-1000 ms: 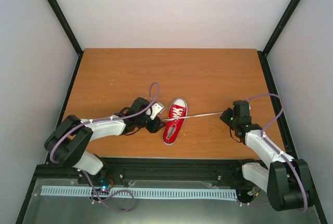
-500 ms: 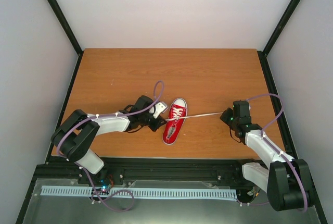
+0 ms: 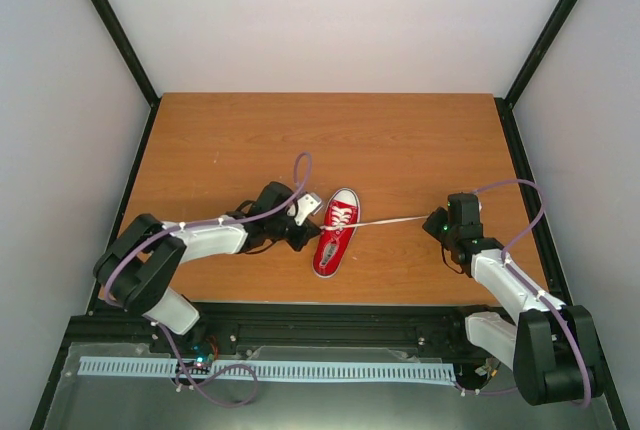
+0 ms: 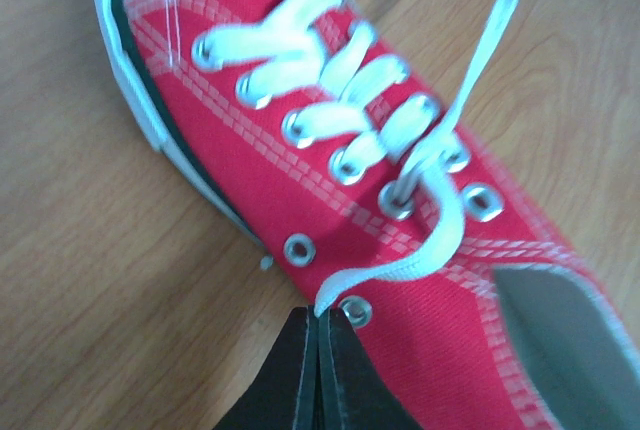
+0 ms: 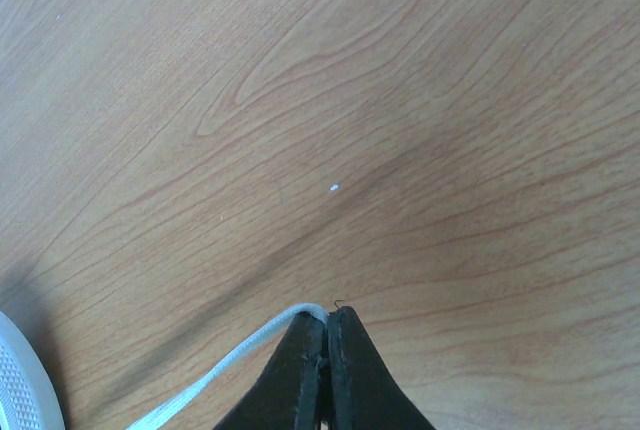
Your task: Tie the shoes
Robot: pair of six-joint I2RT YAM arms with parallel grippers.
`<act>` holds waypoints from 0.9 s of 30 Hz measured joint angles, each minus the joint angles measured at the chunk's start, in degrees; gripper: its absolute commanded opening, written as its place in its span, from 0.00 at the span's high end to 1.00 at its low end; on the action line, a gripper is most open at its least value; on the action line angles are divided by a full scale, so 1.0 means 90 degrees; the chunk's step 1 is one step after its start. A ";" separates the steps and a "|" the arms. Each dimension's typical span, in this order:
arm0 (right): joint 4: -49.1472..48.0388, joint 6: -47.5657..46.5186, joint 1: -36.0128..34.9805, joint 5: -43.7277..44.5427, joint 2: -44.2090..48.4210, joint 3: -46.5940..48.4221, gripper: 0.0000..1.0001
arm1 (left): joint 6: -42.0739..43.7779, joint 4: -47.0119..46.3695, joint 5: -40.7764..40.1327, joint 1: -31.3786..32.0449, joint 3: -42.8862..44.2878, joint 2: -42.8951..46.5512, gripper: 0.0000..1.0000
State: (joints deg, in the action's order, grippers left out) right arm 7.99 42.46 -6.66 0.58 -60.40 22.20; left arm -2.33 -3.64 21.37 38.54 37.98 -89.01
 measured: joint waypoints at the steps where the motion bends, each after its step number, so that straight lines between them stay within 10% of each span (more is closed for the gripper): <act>1: 0.0005 -0.0002 0.0000 0.0005 0.0000 0.0000 0.97 | -0.0039 -0.0029 0.0027 0.0000 -0.0005 0.0085 0.99; 16: 0.0270 -0.0134 -0.0002 0.0078 -0.0447 0.0576 0.97 | -0.0442 -0.0862 0.0787 0.0083 0.0112 0.0158 0.99; 25: 0.0282 -0.0585 -0.0998 -0.0748 -0.4036 0.4240 0.95 | -0.0597 -0.1139 0.0872 0.0095 0.0107 0.0136 0.99; 27: 0.0240 -0.0750 -0.1569 -0.1304 -0.4675 0.5183 0.76 | -0.0622 -0.1200 0.0869 0.0095 0.0083 0.0138 0.99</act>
State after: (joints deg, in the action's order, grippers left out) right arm 10.15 35.70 -20.78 -11.16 -102.48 68.84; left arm -7.92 -14.44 29.19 39.40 38.72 -87.77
